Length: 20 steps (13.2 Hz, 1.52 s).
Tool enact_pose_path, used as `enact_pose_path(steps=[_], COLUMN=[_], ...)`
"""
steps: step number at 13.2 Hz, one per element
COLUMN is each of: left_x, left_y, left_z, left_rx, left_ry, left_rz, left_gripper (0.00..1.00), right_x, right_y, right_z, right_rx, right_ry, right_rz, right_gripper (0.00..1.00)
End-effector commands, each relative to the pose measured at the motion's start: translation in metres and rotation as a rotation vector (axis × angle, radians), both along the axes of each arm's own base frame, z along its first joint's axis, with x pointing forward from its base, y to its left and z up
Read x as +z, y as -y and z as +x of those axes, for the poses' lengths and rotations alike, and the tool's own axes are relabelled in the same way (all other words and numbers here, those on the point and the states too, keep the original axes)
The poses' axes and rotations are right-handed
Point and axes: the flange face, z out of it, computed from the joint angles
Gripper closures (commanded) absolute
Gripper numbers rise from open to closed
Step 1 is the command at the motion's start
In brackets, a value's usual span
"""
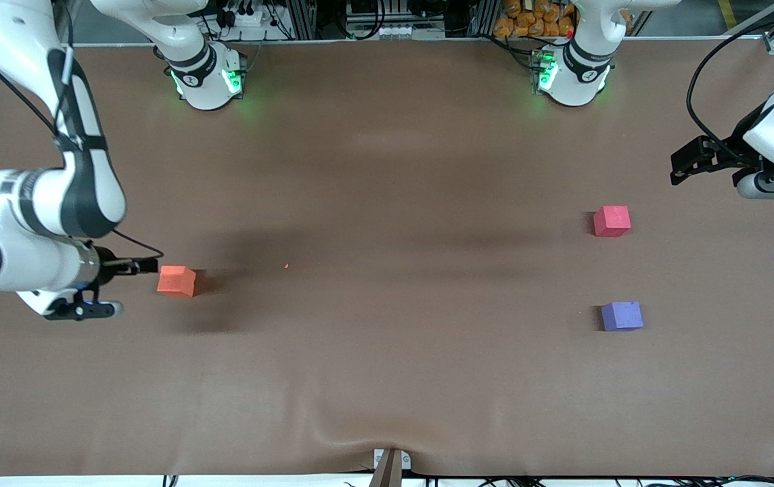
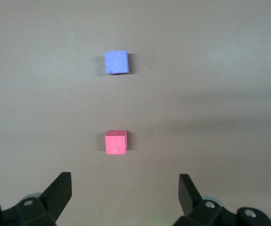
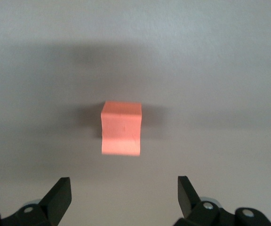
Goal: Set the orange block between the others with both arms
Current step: 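Reach the right gripper down to the orange cube and grasp it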
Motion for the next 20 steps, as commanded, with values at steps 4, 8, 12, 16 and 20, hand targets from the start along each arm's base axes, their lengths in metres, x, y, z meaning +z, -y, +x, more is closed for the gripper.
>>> enact_pose_path(steps=[4,8,12,16,20], left_x=[-0.001,-0.007,-0.014,-0.025,-0.027], left_y=[0.002,0.002,0.000,-0.002,-0.003], left_z=[0.002,0.006,0.012,0.017,0.017], left_rx=[-0.005,-0.005,-0.004,-0.016,-0.019], left_ry=[-0.009,-0.020,-0.030,-0.047,-0.052], left_rz=[-0.001,-0.001,0.021,0.057,0.040], left_gripper=[0.00,0.00,0.00,0.00,0.00], right_x=[-0.061,-0.095,-0.106,-0.121,-0.128], right_y=[-0.003,0.000,-0.001,0.002,0.006], right_z=[0.008,0.010,0.011,0.006,0.001], right_rx=[-0.043,-0.064,-0.062,-0.063,-0.063], right_ry=[0.000,0.005,0.005,-0.023,-0.042], right_rz=[0.035,0.045,0.042,0.041,0.042], right_gripper=[0.00,0.00,0.00,0.00,0.04])
